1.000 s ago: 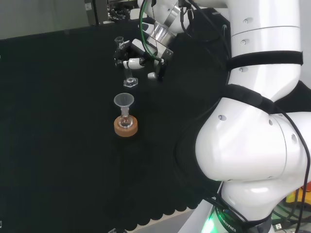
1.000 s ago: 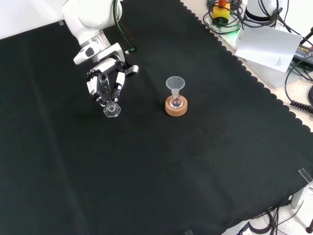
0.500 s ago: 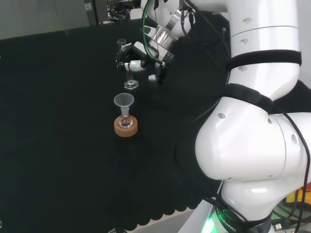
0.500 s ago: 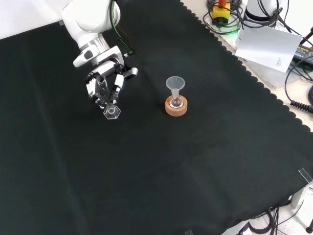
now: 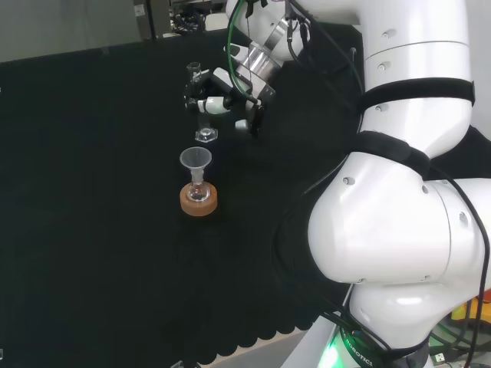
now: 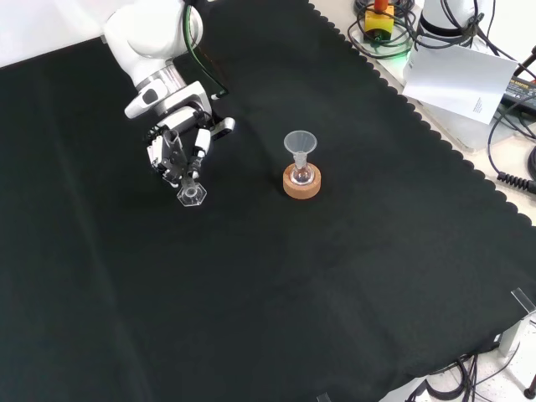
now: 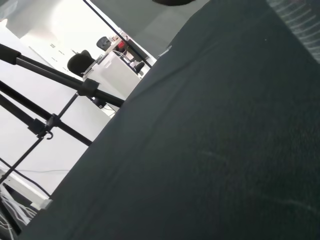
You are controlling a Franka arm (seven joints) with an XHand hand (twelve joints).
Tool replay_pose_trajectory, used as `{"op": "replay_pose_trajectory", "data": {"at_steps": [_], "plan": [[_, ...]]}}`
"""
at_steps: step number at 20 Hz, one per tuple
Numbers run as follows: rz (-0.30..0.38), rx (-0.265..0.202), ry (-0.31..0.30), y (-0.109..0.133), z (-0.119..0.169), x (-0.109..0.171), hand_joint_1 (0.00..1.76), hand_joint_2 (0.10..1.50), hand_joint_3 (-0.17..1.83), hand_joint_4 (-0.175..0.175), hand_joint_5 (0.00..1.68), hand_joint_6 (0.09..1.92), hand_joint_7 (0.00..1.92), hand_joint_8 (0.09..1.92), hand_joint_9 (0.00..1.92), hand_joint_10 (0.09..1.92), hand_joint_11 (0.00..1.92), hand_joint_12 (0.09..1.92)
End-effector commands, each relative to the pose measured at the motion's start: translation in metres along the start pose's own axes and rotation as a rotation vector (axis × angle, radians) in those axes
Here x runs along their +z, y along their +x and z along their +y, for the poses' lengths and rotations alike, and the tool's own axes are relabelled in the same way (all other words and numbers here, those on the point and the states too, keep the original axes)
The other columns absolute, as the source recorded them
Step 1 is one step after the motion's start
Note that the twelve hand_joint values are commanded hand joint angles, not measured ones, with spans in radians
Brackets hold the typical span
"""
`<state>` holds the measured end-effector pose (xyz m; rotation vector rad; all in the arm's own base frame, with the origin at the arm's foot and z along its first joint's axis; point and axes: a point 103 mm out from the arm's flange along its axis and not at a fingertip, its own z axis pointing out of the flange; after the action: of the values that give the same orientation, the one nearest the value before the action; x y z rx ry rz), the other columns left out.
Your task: Put the graduated cylinder back on the table.
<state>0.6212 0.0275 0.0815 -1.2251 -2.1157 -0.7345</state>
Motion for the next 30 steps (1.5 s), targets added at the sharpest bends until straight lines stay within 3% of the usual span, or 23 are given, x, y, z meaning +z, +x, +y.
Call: {"op": "replay_pose_trajectory", "data": {"at_steps": [1, 2, 5, 7, 13, 19, 25, 30], "plan": [[0.081, -0.009, 0.021, -0.005, -0.009, 0.0, 1.15, 1.11, -0.01, -0.142, 0.99, 0.99, 0.87, 0.67, 1.29, 0.09, 1.1, 0.87], [0.072, -0.014, 0.028, -0.005, -0.011, -0.001, 1.13, 1.11, 0.0, -0.11, 0.98, 1.0, 0.84, 0.66, 1.27, 0.09, 1.06, 0.9], [0.016, -0.031, 0.041, -0.003, -0.018, -0.004, 1.06, 1.08, -0.08, -0.103, 0.91, 0.72, 0.78, 0.63, 1.21, 0.09, 0.94, 0.98], [0.005, -0.026, 0.051, -0.002, -0.021, -0.006, 1.03, 1.09, -0.15, -0.093, 0.9, 0.63, 0.75, 0.62, 1.17, 0.09, 0.87, 1.03], [0.005, -0.004, 0.047, 0.003, -0.028, -0.016, 0.96, 1.05, -0.17, -0.073, 0.75, 0.63, 0.68, 0.61, 1.08, 0.09, 0.7, 1.17], [-0.019, 0.017, 0.049, 0.008, -0.022, -0.025, 0.9, 1.0, -0.17, -0.073, 0.44, 0.55, 0.49, 0.62, 0.92, 0.09, 0.51, 1.26], [-0.075, 0.039, 0.02, 0.028, -0.018, -0.063, 0.86, 0.97, -0.17, -0.078, 0.26, 0.17, 0.1, 0.66, 0.6, 0.09, 0.16, 1.38], [-0.149, 0.037, -0.028, 0.049, -0.025, -0.103, 0.84, 0.96, -0.17, -0.076, 0.21, 0.09, 0.0, 0.61, 0.48, 0.09, 0.01, 1.42]]}}
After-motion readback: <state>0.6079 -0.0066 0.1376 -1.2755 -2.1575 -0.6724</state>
